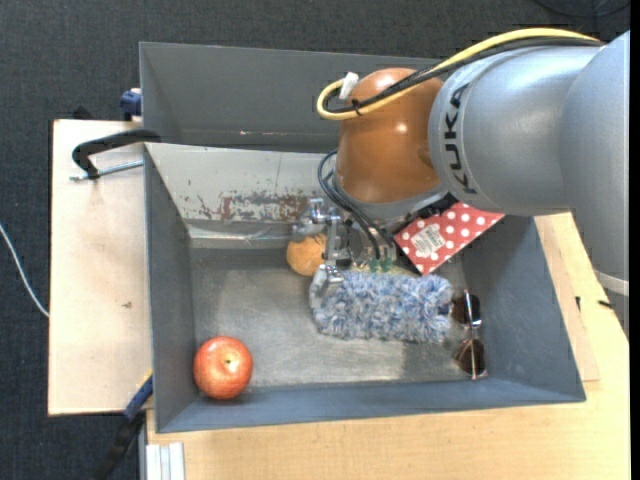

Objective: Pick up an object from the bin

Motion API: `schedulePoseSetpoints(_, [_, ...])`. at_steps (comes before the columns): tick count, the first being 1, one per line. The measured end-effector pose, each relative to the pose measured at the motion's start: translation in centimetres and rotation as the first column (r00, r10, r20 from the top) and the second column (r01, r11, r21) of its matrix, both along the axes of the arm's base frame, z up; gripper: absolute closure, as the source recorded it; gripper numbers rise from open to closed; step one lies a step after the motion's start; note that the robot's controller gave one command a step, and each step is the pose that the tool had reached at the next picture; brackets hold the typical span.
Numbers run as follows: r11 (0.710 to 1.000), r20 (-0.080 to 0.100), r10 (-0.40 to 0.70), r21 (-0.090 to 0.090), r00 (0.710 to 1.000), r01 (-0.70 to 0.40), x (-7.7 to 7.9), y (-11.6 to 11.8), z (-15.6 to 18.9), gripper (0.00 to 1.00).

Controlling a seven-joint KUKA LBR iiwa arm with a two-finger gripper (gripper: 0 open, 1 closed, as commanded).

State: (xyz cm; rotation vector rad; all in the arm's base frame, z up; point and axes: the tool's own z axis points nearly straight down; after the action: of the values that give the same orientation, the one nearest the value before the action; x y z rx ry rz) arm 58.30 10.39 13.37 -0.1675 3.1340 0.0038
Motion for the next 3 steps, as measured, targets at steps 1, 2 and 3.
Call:
schedulePoseSetpoints(1, [1.000,0.000,0.000,0.000,1.000,0.000,0.0,0.0,0.0,0.00])
schedulePoseSetpoints(2, [0.997,0.016,-0.077,0.012,0.997,0.077,2.5,-3.1,-5.4,1.00])
schedulePoseSetpoints(3, [0.997,0.016,-0.077,0.012,0.997,0.077,2.5,-3.1,-5.4,1.00])
